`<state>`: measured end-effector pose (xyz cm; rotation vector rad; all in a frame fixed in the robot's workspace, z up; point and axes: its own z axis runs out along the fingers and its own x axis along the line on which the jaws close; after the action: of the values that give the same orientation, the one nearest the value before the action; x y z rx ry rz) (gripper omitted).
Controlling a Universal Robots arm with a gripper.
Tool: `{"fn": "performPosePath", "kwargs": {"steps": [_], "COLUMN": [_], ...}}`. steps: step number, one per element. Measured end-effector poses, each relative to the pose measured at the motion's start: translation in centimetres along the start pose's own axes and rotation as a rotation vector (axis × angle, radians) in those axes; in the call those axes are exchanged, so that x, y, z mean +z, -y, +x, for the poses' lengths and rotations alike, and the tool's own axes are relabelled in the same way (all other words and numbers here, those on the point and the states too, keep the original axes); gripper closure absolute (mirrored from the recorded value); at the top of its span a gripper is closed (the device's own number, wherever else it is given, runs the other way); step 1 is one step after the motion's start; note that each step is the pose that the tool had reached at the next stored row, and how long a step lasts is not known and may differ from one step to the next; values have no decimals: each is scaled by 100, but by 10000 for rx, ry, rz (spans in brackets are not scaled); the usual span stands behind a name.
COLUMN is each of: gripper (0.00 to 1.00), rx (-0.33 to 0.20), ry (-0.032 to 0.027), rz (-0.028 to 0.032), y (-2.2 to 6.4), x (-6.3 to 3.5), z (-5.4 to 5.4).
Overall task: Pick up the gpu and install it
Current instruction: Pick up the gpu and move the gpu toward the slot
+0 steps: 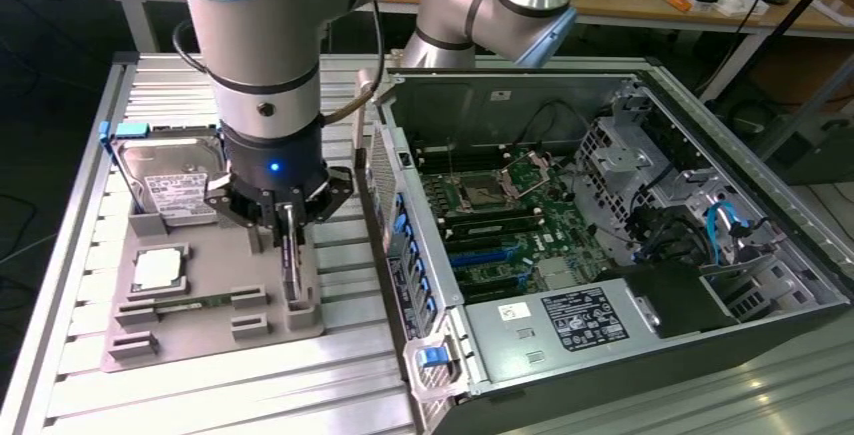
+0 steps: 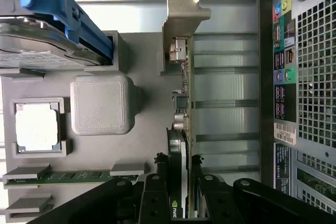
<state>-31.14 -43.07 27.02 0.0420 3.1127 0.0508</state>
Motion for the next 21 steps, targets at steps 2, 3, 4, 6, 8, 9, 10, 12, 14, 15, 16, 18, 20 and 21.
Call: {"fn": "performPosePath", "kwargs": {"steps": [2, 3, 4, 6, 8, 9, 10, 12, 14, 15, 16, 18, 20, 21], "gripper": [73, 73, 73, 73, 73, 73, 73, 73, 73, 73, 73, 73, 73, 73], "rx": [0, 0, 0, 0, 1, 1, 1, 1, 1, 0, 0, 0, 1, 1], "ry": [-2, -3, -3, -3, -5, -6, -7, -9, -10, -11, -13, -15, -16, -16], "rz": [0, 0, 0, 0, 0, 1, 0, 1, -1, -1, 0, 1, 0, 0], "y": [-2, -3, -4, -6, -8, -9, -10, -12, -13, -14, -15, -17, -18, -19], "x": [-61, -90, -125, -175, -237, -267, -302, -354, -402, -427, -452, -503, -548, -569], "z": [-2, -2, -3, -5, -6, -7, -8, -10, -11, -12, -13, -14, -15, -16]}}
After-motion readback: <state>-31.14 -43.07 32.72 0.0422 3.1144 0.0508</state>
